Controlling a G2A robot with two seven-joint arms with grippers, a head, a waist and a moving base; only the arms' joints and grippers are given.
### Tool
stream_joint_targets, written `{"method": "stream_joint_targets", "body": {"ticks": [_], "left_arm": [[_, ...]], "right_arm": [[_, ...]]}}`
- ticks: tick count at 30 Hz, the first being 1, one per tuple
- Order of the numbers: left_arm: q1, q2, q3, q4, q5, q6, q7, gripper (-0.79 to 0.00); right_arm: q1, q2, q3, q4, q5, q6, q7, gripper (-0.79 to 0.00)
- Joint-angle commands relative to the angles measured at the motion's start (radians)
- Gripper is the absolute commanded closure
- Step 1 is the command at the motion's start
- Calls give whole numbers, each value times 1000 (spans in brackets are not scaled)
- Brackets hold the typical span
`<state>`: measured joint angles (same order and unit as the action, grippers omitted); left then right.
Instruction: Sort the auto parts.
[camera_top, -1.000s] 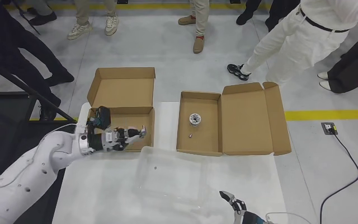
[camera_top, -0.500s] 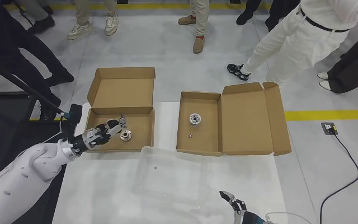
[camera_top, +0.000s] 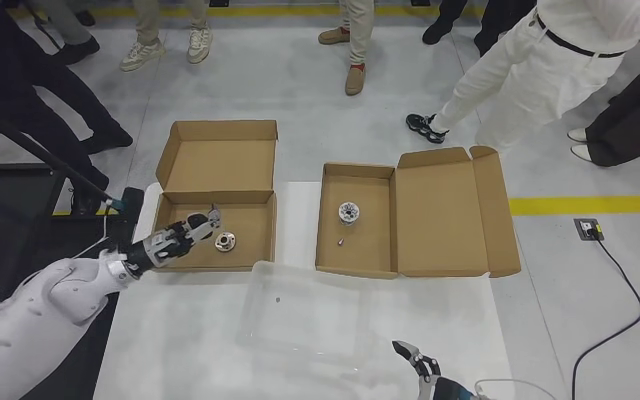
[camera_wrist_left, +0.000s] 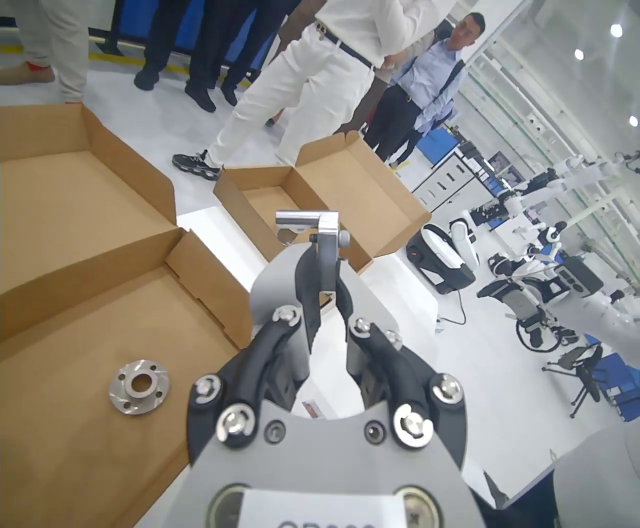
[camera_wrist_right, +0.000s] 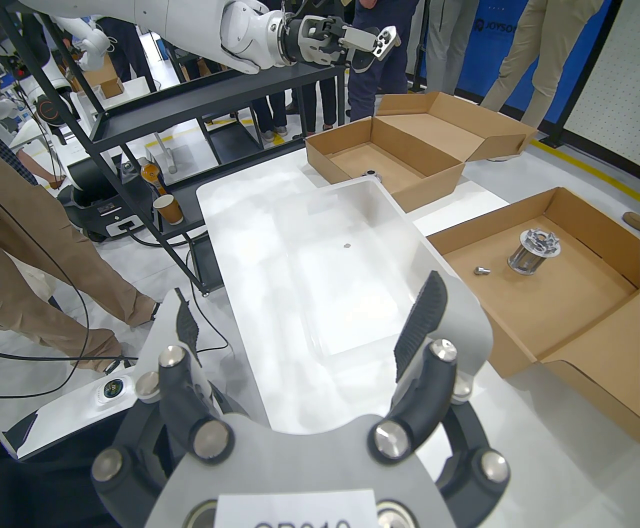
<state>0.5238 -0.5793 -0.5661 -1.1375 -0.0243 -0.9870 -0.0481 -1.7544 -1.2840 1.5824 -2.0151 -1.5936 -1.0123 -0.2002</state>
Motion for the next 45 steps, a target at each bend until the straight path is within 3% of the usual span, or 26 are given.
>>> {"method": "stream_joint_targets", "body": {"ticks": [1,4,16,37,41,45], "left_arm": [[0,-8,5,29,-102,2,-79,0],[-10,-25,16,66,-184,21,-166,0],[-64,-157,79,291,-560,31,-513,0],[-67,-161,79,298,-566,30,-521,0],[-52,-162,55,284,-586,104,-512,0],[-49,-165,29,288,-683,187,-620,0]], "right_arm": [[0,0,0,0,0,0,0,-785],[0,0,0,0,0,0,0,-785],[0,0,0,0,0,0,0,-785],[0,0,0,0,0,0,0,-785],[0,0,0,0,0,0,0,-785],[0,0,0,0,0,0,0,-785]]}}
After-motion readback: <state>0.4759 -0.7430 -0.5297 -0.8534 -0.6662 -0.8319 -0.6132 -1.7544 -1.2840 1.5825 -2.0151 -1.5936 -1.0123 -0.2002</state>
